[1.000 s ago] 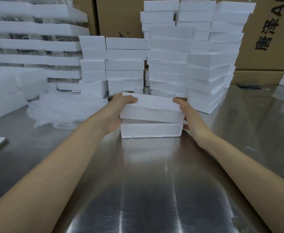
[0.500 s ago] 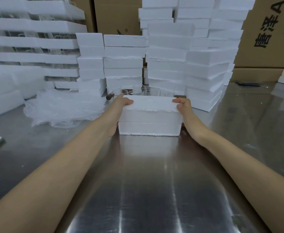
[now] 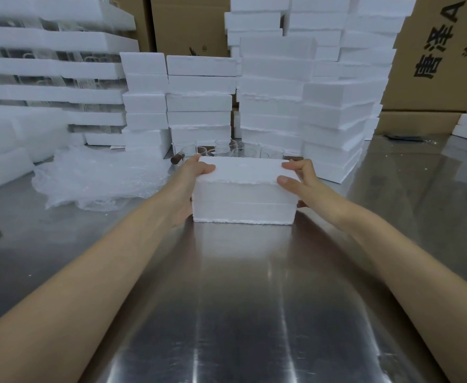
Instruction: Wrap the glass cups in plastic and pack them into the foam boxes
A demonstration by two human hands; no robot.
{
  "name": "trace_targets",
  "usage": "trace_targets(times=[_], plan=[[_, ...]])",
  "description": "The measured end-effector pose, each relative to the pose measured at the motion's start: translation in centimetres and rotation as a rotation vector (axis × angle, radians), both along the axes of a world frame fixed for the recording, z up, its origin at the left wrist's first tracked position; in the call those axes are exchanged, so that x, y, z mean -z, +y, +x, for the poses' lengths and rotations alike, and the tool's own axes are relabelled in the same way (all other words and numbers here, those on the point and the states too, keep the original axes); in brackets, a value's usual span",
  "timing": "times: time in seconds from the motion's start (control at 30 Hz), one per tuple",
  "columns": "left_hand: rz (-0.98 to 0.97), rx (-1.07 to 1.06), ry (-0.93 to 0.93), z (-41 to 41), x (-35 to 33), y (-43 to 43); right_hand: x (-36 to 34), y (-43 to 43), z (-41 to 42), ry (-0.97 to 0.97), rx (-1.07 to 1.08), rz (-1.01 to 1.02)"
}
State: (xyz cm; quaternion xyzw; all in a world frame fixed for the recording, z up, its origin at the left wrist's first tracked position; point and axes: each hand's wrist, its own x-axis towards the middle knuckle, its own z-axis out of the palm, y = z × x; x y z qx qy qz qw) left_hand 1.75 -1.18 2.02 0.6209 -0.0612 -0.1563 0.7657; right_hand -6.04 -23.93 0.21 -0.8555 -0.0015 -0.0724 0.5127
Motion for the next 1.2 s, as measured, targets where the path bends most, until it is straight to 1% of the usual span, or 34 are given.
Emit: trace_targets(times=[0.1,0.2,0.27,0.33,0.4,0.47,0.5,0.53,0.57,0.63,0.67,0.7,0.8,0.93,1.07,1.2], plan=[[-0.062,0.112,-0.009,-1.0,0.0,-0.9,-0.9,-1.0,-0.7,-0.017,0.107,-0.058],[-0.132,0.235,0.013,-2.8,0.2,-2.8,-2.1,-1.9,-1.5,-0.047,0.266,-0.2],[-0.144,0.318,0.034,-4.0,0.8,-4.1,-3.1,-2.1,-2.2,-0.028,0.382,-0.343],[-0.101,0.368,0.019,-4.8,1.2,-5.1,-3.8,-1.5,-2.9,-0.055,0.541,-0.58],[-0.069,0.393,-0.018,-5.1,1.2,-5.4,-4.3,-0.1,-3.2,-0.237,0.657,-0.773],[-0.094,0.433,-0.009,-5.2,1.1,-5.4,-4.4,2.3,-3.5,-0.45,0.618,-0.799],[-0.114,0.448,0.011,-5.1,1.1,-5.3,-4.2,3.7,-3.6,-0.507,0.549,-0.793],[-0.13,0.466,0.022,-5.1,1.2,-5.1,-3.7,5.1,-3.5,-0.513,0.48,-0.824],[-0.142,0.489,0.027,-5.0,1.3,-5.0,-3.1,6.3,-3.5,-0.468,0.434,-0.907],[-0.133,0.529,0.037,-4.8,1.6,-4.9,-1.9,8.0,-3.1,-0.325,0.414,-1.133],[-0.111,0.536,0.041,-4.7,1.8,-4.9,-1.6,8.4,-2.9,-0.272,0.421,-1.209],[-0.092,0.539,0.04,-4.6,1.9,-5.0,-1.6,8.6,-2.8,-0.226,0.436,-1.241],[-0.09,0.535,0.038,-4.5,2.2,-5.5,-2.0,8.3,-2.4,-0.071,0.485,-1.245],[-0.041,0.464,0.027,-4.2,2.4,-5.5,-2.1,7.8,-2.4,0.153,0.58,-1.23],[-0.066,0.444,0.035,-4.0,2.5,-5.4,-2.0,6.9,-2.5,0.238,0.61,-1.135],[-0.101,0.413,0.051,-3.7,2.5,-5.4,-2.1,6.1,-2.1,0.275,0.613,-1.124]])
